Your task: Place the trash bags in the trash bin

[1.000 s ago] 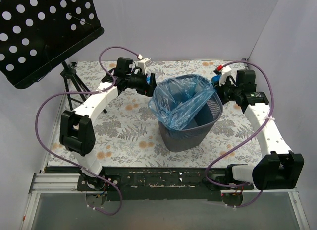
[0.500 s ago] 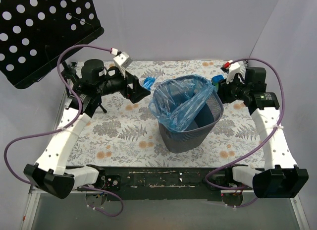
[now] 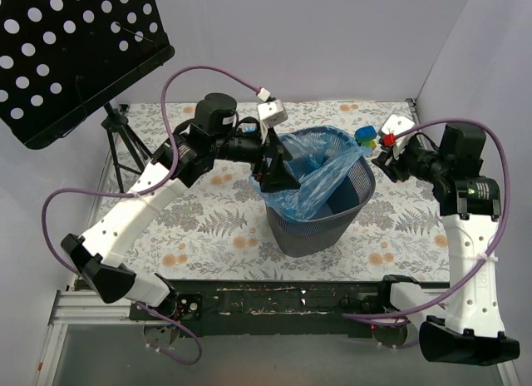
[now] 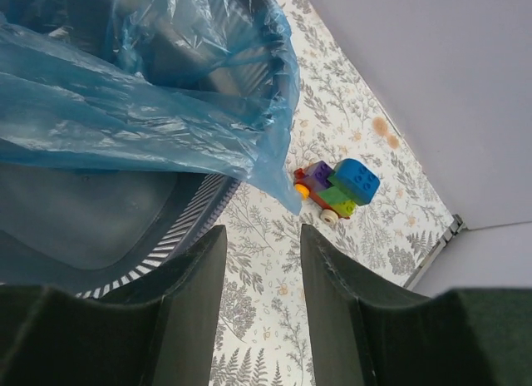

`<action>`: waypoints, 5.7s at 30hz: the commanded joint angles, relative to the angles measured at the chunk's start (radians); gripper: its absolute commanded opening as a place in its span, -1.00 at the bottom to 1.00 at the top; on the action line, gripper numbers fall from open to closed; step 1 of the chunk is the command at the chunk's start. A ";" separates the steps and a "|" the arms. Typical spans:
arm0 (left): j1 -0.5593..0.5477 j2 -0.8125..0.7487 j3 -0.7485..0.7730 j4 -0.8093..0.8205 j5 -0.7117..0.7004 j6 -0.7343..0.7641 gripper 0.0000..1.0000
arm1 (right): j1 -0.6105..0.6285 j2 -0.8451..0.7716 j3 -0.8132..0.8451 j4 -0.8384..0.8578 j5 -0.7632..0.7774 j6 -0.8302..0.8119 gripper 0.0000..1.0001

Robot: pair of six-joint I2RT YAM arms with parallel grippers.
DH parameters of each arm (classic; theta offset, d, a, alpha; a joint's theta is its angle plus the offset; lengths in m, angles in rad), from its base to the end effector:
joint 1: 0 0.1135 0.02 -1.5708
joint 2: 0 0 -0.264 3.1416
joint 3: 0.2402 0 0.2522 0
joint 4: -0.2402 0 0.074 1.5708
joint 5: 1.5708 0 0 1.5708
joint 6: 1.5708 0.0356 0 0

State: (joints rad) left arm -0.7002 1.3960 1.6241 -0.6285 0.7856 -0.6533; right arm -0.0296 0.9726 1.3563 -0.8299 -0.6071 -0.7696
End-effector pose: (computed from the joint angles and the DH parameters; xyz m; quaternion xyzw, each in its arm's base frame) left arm 0.2059 -0.2064 0.4487 0.2294 0.7649 -0.5683 0.1980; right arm 0.1697 0.0153 0.4344 -0.4405 0.6951 0.0350 0.5671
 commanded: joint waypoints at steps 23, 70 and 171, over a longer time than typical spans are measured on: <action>-0.287 0.262 0.339 -0.263 -0.041 0.148 -1.00 | 0.000 -0.176 -0.352 0.266 -0.103 -0.315 -0.97; -0.415 -0.117 -0.203 -0.111 -0.721 0.727 -1.00 | 0.026 -0.192 -0.686 0.799 -0.275 0.819 -0.97; -0.375 -0.477 -0.609 0.153 -0.802 0.573 0.35 | 0.240 -0.106 -0.636 0.652 0.113 -0.050 -0.41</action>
State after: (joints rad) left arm -1.0710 1.0531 0.9100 -0.3637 0.0372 0.1349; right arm 0.2058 0.8738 0.6456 -0.1749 -0.5575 -0.9180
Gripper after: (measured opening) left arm 0.620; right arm 0.199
